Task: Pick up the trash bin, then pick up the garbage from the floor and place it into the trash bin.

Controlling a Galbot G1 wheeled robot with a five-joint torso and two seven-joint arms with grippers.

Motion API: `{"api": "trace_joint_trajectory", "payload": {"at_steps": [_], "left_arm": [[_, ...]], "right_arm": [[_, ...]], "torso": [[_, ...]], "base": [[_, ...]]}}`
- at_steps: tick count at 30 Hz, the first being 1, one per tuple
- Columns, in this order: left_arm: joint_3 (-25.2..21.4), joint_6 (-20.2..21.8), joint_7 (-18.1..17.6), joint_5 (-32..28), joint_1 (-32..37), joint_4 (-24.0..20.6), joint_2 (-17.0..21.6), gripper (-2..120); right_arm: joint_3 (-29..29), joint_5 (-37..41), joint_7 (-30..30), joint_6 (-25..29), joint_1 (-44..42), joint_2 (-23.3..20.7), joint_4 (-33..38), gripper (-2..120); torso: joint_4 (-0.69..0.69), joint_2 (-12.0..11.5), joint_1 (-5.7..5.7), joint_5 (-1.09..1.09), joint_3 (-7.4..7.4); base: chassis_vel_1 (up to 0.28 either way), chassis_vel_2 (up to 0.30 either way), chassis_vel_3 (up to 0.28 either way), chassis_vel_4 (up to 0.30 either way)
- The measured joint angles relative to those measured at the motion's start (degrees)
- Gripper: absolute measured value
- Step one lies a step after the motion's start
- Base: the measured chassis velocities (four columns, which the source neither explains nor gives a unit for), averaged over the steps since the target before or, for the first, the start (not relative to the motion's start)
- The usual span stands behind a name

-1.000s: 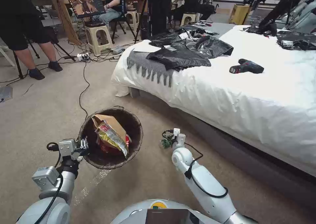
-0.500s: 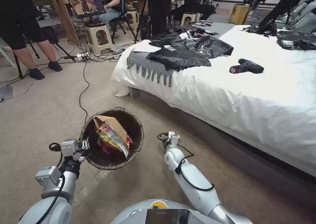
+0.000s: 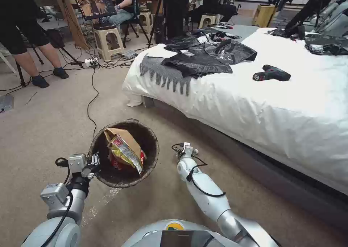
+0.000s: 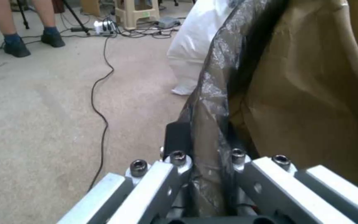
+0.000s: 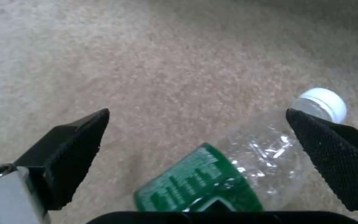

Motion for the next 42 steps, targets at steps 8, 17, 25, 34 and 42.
{"api": "trace_joint_trajectory", "payload": {"at_steps": [8,17,25,34,42], "left_arm": [[0.98,-0.03,0.01,0.74,-0.15,0.12,-0.04,0],[1.06,-0.04,0.00,0.83,-0.20,0.29,-0.04,0],[1.10,-0.12,-0.01,0.92,-0.28,0.49,-0.11,0],[1.19,-0.17,-0.02,1.03,-0.37,0.66,-0.17,0],[1.38,-0.30,-0.02,1.28,-0.47,0.85,-0.23,0]], "right_arm": [[0.43,0.14,2.01,0.60,0.21,0.27,-1.35,100],[0.96,0.23,2.66,1.18,1.46,1.07,-4.39,100],[1.59,0.28,2.32,1.51,1.94,2.34,-7.17,100],[2.42,0.23,2.07,2.39,2.20,2.94,-10.15,100],[2.51,0.01,1.18,3.15,2.17,3.03,-11.37,100]], "torso": [[0.00,0.00,0.00,0.00,0.00],[0.00,0.00,0.00,0.00,0.00],[0.00,0.00,0.00,0.00,0.00],[0.00,0.00,0.00,0.00,0.00],[-0.01,0.01,0.00,-0.01,-0.01]], "base": [[0.000,0.000,0.000,0.000],[0.000,0.000,0.000,0.000],[0.000,0.000,0.000,0.000],[0.000,0.000,0.000,0.000],[0.000,0.000,0.000,0.000]]}}
